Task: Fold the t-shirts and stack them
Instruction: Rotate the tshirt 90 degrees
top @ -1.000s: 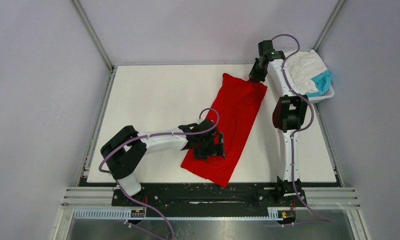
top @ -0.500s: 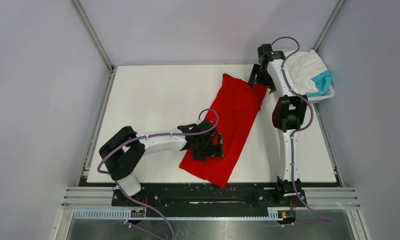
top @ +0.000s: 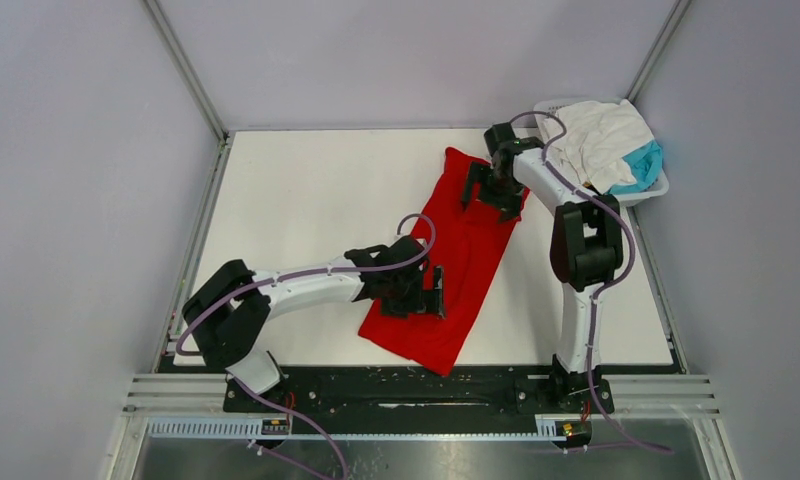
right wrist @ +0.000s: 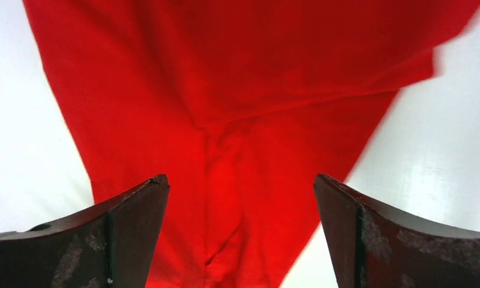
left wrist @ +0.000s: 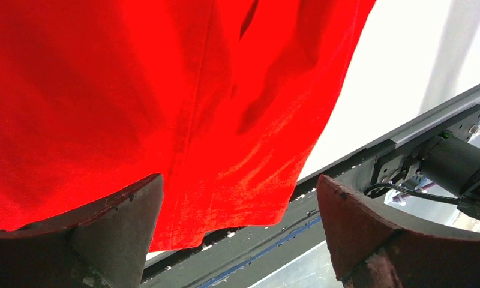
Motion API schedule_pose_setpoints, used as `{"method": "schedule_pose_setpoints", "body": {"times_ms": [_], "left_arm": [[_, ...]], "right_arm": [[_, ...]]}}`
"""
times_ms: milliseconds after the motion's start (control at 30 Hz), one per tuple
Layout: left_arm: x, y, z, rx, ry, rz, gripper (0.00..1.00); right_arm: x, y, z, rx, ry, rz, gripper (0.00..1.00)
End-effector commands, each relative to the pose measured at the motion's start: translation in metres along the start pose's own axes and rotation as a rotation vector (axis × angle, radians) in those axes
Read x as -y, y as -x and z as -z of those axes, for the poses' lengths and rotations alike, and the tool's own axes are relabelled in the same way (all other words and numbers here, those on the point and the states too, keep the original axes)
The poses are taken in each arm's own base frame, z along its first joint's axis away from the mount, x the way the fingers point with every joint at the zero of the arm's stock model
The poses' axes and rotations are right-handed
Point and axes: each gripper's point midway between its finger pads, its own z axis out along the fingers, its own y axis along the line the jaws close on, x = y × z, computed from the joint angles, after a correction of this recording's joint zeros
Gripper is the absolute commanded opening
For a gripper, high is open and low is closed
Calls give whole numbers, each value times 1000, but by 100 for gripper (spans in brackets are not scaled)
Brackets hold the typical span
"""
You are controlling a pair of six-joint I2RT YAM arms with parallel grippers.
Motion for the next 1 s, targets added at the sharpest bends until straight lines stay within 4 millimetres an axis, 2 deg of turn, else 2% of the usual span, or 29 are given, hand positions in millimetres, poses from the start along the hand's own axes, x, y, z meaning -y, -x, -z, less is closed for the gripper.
{"method": "schedule_pose_setpoints", "body": {"times_ms": [0,133,267,433,633,700,800,867,967], "left_arm": [[-2,-2,3,7,-13,-27,99],[-8,-10,-8,-32,-10,-12,99],[-8,-16,-18,-67,-20,-1,99],[-4,-11,-26,-84,-8,-4,99],[9,3,-31,-79,-16,-15,99],[18,11,-31,-67,-27,-12,99],[31,21,-26,-47,-59,-18,99],[38,26,-15,-28,-75,-41,99],[37,37,13,62,-58,-76,99]], "right_arm": [[-36,-12,-22,-28,129,-56,100],[-44,-13,-44,-82,141,-51,99],[-62,0,-57,-107,180,-54,99],[-81,13,-72,-146,216,-42,100],[-124,41,-73,-113,326,-3,99],[-136,58,-71,-53,368,2,99],[-153,82,-43,48,449,23,99],[-160,91,-5,99,490,52,99],[-150,90,57,178,475,109,100]]}}
